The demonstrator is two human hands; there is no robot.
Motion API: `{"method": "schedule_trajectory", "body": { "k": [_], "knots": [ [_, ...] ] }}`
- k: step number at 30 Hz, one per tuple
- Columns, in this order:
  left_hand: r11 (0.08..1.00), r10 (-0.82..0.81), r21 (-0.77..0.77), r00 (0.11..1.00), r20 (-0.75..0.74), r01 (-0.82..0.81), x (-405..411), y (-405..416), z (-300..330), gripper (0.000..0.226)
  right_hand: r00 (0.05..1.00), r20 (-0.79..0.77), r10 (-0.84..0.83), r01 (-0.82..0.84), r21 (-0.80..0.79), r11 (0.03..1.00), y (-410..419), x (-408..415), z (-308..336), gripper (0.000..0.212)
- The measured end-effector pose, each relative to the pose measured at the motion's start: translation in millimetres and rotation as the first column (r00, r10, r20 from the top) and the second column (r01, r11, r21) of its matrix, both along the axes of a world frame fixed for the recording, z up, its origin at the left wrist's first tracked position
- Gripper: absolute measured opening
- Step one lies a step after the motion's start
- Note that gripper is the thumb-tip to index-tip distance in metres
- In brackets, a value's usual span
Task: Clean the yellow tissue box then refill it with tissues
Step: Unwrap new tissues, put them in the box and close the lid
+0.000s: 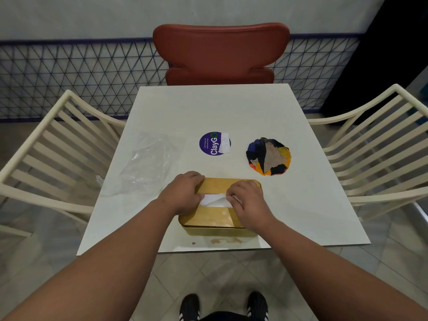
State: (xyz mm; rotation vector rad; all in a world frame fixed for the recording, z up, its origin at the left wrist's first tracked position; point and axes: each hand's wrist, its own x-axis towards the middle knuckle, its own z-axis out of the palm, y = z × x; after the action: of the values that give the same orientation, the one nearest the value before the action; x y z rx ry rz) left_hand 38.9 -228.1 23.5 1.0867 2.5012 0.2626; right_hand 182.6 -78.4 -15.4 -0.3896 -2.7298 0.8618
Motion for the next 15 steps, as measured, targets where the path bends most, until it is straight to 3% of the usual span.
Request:
{"method": "schedule_trajectory", "body": {
  "k": [6, 11, 15],
  "knots": [
    [1.000, -0.010, -0.009, 1.000, 0.024, 0.010, -3.7, -1.2, -0.8, 0.060, 0.999, -0.037, -0.007, 0.005, -0.065, 0.998, 0.6, 0.2, 5.2, 0.021],
    [1.000, -0.004, 0.013, 0.999, 0.037, 0.004, -5.4, -0.6, -1.5, 0.062, 0.994, 0.081, 0.068, -0.073, 0.060, 0.996, 3.0, 0.1, 7.2, 0.019],
    [1.000, 0.001, 0.024, 0.999, 0.052, -0.002, -6.9, -3.8, -2.2, 0.064, 0.996, 0.076, 0.039, -0.042, 0.033, 0.999, 2.8, 0.9, 8.9, 0.015]
  ]
}}
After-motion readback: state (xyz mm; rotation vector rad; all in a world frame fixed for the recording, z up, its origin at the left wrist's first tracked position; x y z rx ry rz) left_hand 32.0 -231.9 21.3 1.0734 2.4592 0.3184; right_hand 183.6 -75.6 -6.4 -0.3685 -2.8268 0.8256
